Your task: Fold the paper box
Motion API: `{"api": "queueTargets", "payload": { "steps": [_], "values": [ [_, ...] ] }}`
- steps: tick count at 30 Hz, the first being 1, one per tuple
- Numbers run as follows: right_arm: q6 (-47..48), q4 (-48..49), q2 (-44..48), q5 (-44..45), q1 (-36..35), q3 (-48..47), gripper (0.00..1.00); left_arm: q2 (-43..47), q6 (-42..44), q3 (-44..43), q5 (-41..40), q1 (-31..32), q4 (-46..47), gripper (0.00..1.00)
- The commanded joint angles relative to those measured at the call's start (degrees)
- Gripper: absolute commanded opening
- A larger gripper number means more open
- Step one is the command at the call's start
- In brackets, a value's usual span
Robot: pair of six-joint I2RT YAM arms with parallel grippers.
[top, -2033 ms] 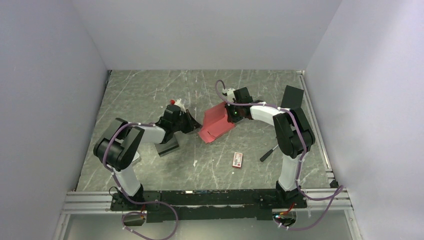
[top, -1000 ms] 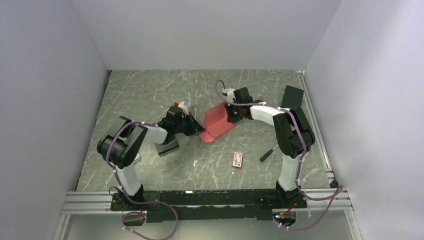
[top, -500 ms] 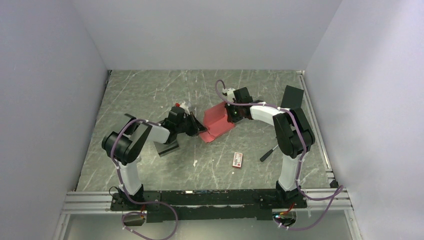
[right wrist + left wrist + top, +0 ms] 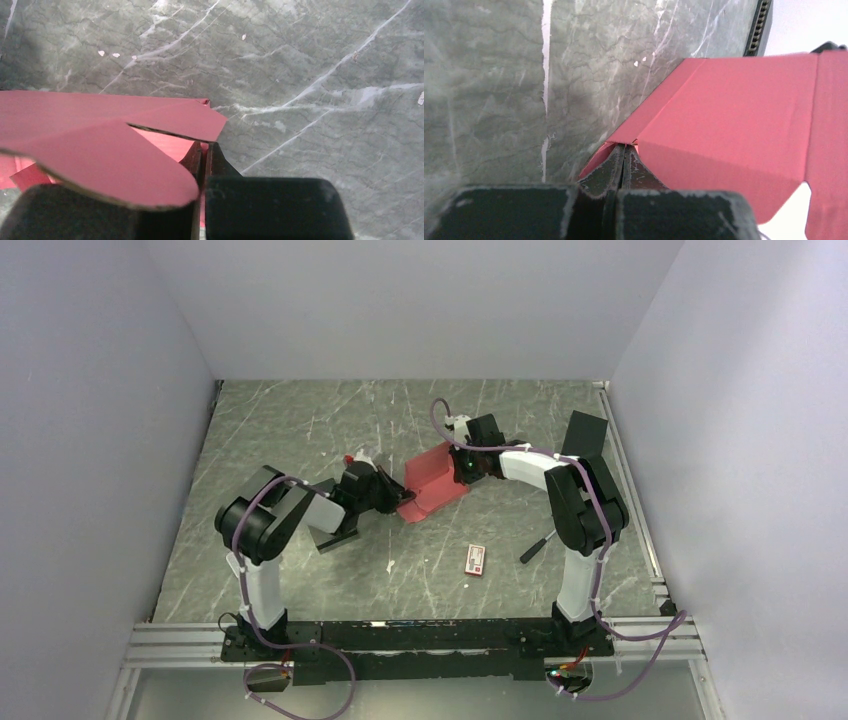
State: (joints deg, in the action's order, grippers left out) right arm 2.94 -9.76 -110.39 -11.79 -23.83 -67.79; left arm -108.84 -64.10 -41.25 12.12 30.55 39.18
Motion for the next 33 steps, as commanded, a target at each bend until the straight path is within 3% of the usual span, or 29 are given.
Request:
{"api": "queueTargets", "payload": {
  "steps": [1,11,26,33],
  "values": [
    [-0.3,-1.1,-1.8,-1.0,-1.2,-0.7,0.0,-2.6,-5.6,0.4,-5.9,1.4,8.6,0.0],
    [-0.3,-1.1,-1.8,-0.8,-1.2,-0.7,0.0,-4.4,-6.0,2.2,-3.2,1.6,17.8,0.0],
    [-0.5,-1.1,-2.0,-0.6,-1.2,-0.9,0.0,15.1,3.6,8.0,-3.9,1.5,-4.5,0.0],
    [-0.5,-1.1,-2.2,-0.6,-1.2,-0.9,0.0,17.0,6.8,6.5,2.8,2.4,-9.9,0.0]
  ]
}}
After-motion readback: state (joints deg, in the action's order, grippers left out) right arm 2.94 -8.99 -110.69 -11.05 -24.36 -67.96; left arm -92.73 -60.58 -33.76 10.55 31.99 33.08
